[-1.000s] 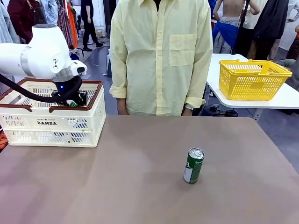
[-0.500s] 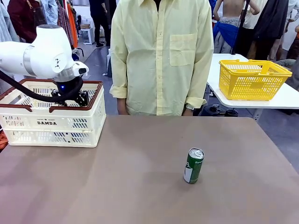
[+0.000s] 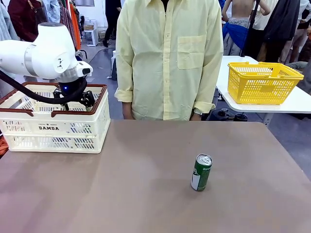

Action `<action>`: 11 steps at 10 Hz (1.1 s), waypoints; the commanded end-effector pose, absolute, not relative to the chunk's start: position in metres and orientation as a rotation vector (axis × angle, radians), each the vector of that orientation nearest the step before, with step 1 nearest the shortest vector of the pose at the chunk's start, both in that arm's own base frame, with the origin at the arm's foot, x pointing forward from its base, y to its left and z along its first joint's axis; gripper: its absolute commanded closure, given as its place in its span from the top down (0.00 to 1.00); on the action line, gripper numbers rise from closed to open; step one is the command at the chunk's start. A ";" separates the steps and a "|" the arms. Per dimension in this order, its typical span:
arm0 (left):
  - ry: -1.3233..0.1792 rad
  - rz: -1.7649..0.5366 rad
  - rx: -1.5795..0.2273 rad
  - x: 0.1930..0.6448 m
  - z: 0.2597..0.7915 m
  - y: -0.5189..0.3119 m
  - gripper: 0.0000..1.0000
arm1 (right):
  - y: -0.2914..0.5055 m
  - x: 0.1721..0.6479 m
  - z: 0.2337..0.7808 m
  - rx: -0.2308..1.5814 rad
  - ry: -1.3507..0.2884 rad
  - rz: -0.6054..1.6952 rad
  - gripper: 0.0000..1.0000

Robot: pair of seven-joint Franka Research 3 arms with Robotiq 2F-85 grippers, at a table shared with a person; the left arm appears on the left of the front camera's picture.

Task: Place the drinks into the Shopping basket.
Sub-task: Pick up one drink and place it into the Shopping basket.

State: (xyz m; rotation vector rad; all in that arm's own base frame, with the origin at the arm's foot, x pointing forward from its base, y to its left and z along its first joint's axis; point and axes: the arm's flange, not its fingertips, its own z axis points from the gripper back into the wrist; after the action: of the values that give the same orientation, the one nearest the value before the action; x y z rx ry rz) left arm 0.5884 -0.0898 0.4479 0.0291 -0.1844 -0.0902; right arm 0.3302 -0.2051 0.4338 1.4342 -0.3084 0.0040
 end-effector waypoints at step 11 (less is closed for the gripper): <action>-0.178 -0.552 -0.881 0.336 0.554 0.028 1.00 | -0.203 0.331 0.440 1.444 -0.304 -0.011 1.00</action>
State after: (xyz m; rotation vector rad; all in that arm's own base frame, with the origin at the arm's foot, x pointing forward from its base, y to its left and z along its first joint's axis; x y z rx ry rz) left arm 0.3444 0.0060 0.5798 -0.7688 -0.1911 -0.5724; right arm 0.3304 -0.2050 0.4335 1.4346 -0.3072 0.0038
